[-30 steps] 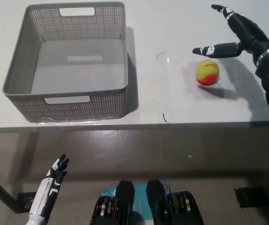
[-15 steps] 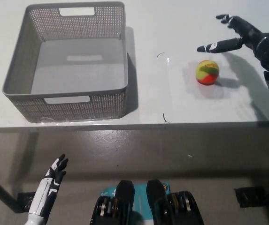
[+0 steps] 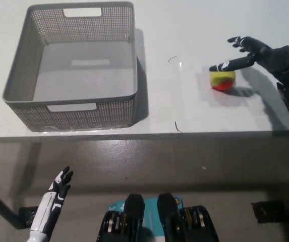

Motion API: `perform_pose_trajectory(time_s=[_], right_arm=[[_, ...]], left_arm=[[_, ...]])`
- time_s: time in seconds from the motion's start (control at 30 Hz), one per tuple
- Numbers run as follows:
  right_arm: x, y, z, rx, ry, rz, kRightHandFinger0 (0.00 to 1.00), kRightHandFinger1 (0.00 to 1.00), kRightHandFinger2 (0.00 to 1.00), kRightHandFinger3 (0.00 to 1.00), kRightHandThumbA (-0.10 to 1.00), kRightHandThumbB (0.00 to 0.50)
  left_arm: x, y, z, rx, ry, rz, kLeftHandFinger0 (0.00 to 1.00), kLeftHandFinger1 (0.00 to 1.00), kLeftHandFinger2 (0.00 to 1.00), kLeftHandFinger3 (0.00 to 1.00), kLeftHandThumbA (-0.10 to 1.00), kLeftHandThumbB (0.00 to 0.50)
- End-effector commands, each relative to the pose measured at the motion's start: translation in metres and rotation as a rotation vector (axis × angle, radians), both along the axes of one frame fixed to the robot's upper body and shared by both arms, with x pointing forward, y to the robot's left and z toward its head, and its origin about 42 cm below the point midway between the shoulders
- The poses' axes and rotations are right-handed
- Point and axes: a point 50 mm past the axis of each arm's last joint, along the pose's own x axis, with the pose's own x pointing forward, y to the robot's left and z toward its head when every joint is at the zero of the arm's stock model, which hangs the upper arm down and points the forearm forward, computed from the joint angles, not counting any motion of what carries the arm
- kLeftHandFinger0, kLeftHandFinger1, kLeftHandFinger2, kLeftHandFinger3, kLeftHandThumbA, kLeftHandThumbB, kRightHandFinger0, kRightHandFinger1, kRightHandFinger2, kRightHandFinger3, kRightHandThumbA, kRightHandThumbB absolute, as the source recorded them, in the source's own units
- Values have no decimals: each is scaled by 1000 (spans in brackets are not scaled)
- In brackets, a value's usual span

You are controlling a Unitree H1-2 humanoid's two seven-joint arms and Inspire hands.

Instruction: Use the right hand to pick up a tennis ball and put it into a container on the left side

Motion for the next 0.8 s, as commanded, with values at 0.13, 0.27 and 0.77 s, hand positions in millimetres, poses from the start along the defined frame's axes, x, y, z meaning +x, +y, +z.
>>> perform_pose_trajectory(time_s=[0.13,0.27,0.77], right_arm=[[11,14,30,0,-79,49,1000,1000,1000,1000,1000,486],[12,15,27,-17,-73,49,1000,1000,1000,1000,1000,500],[13,15,20,-53,-47,61,1000,1000,1000,1000,1000,500]], left_arm=[[0,10,6,34,-38,-6,1000,1000,1000,1000,1000,263],[1,10,5,39,-35,-3,1000,1000,1000,1000,1000,266],[0,11,6,37,-31,-4,1000,1000,1000,1000,1000,271]])
